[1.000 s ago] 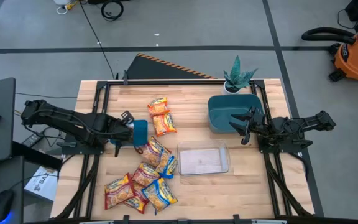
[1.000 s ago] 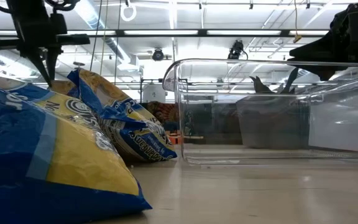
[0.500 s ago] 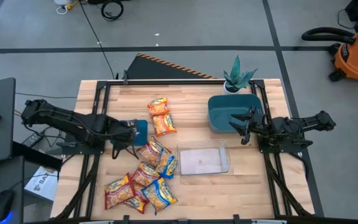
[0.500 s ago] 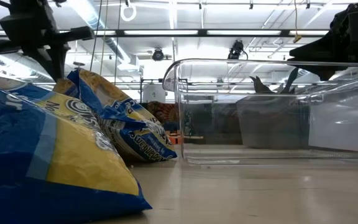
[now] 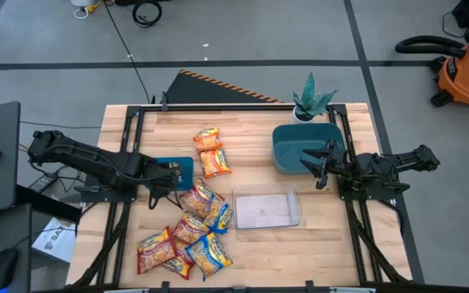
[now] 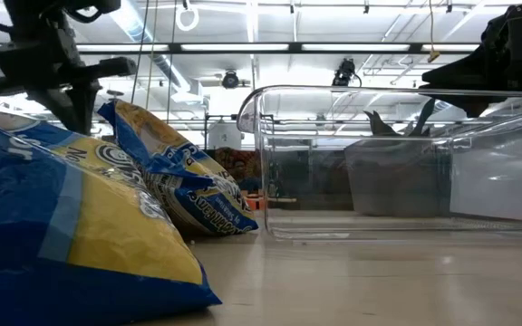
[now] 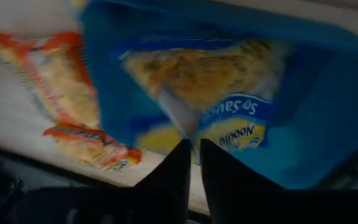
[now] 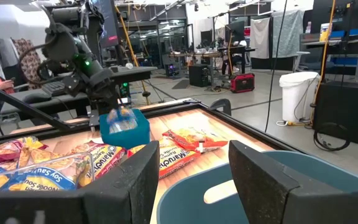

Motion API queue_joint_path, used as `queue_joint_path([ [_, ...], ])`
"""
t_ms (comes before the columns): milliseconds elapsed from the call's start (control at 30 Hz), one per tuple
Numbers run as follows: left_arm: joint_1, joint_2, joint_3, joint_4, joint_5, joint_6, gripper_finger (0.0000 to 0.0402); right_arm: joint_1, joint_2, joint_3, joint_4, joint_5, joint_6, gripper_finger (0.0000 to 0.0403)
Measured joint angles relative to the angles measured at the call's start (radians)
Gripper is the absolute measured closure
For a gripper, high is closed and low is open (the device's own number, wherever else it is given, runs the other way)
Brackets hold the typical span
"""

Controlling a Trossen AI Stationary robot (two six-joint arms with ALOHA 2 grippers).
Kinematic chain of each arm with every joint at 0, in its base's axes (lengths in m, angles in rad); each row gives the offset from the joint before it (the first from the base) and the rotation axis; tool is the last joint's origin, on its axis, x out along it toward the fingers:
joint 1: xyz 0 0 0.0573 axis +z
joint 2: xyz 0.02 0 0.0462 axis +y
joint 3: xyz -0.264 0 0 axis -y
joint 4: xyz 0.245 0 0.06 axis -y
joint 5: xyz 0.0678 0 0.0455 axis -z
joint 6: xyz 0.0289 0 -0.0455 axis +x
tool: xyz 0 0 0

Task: Sort Maruchan noodles
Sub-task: Put the blue noodle pack into the blue bin

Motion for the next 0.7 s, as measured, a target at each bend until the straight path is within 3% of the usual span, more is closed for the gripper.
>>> queue_joint_path([
  [300, -0.001, 0.000, 0.000, 0.153, -0.015, -0.164, 0.0263, 0.000, 0.000, 0.000, 0.000, 0.000, 0.000, 0.0204],
  [400, -0.010, 0.000, 0.002, 0.252, -0.024, -0.304, 0.0247, 0.000, 0.000, 0.000, 0.000, 0.000, 0.000, 0.0204],
  [500, -0.014, 0.000, 0.013, 0.406, 0.035, -0.576, 0.0247, 0.000, 0.000, 0.000, 0.000, 0.000, 0.000, 0.0204],
  [700, -0.010, 0.000, 0.014, 0.636, 0.171, -1.327, 0.0257, 0.000, 0.000, 0.000, 0.000, 0.000, 0.000, 0.0204],
])
